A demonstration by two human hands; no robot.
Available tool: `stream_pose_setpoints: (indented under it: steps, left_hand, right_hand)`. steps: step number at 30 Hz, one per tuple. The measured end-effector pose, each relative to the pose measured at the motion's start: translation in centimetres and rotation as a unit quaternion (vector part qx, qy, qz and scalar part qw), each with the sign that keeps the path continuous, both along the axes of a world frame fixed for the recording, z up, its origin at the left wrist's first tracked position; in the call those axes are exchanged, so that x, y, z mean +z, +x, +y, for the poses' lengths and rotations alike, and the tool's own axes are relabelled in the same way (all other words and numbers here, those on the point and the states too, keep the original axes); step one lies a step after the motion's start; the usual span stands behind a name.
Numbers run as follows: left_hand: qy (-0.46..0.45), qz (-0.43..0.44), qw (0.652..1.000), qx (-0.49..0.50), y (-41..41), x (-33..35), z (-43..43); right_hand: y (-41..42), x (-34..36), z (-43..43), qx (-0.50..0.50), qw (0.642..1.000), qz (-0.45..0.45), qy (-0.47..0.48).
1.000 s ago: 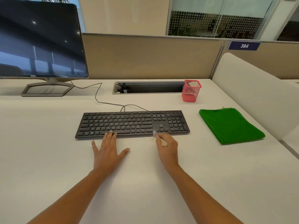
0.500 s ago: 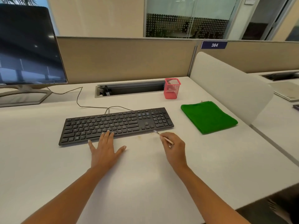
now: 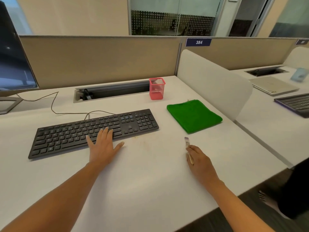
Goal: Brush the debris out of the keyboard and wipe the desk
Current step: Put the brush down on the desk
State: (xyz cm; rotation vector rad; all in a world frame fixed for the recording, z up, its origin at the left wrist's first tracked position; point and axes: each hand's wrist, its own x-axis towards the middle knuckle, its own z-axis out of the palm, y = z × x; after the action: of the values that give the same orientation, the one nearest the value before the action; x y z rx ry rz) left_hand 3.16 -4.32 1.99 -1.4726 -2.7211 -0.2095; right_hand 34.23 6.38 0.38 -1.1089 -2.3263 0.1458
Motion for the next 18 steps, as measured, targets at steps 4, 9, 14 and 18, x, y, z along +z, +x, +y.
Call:
stream_pose_setpoints:
  steps: [4,9,14,18]
  left_hand:
    - [-0.001,0.006,1.000,-0.001,0.6,0.3,1.3]
    - [-0.029,0.031,0.999,-0.003,0.9,0.8,2.7]
    - [-0.051,0.026,0.998,0.001,0.4,1.3,3.9]
    - [-0.051,0.005,0.999,0.016,0.2,1.1,4.4]
  right_hand:
    - [0.9,0.8,0.2,-0.012,0.997,-0.079,0.002]
    - [0.1,1.8,2.1,-0.024,0.999,-0.030,-0.021]
    - [-2.1,3.4,7.4,-0.043,0.993,-0.007,-0.107]
    - [-4.3,4.6,11.7,-0.058,0.984,-0.053,-0.159]
